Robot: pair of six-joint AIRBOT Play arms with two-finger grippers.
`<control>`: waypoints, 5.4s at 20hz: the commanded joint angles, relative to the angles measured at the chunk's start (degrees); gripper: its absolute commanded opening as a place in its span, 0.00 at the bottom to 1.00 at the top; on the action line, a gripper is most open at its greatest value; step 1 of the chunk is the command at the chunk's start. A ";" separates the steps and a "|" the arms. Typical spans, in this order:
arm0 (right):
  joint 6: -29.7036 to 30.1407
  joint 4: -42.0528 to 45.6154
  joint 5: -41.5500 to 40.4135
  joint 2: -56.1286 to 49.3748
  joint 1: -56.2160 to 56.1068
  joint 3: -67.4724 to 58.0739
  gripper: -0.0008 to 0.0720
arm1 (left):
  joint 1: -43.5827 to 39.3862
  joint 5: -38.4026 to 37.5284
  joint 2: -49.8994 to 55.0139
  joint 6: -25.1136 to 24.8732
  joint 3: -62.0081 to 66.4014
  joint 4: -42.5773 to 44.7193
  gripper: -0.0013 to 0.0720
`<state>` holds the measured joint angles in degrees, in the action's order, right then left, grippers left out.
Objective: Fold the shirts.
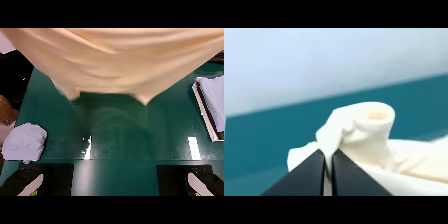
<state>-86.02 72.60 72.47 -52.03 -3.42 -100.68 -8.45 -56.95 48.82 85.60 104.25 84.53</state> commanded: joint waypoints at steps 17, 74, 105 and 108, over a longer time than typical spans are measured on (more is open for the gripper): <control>0.24 8.11 10.51 -29.29 0.04 -8.07 0.03 | 0.04 -15.02 24.37 1.86 -8.98 -2.03 0.05; 8.85 -7.30 5.33 -5.84 37.18 71.60 0.61 | 13.42 -6.67 8.50 -10.64 -63.10 -30.34 0.05; 9.03 -10.21 3.26 8.35 26.58 -11.28 0.03 | 13.42 -11.23 -3.06 2.51 19.10 -19.98 0.05; 7.28 -9.60 9.68 3.74 26.67 -18.60 0.03 | 13.42 -10.80 -3.04 2.58 18.64 -22.03 0.05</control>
<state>-77.41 61.69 76.88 -45.50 22.24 -111.42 4.93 -68.86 45.67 87.29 119.92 64.01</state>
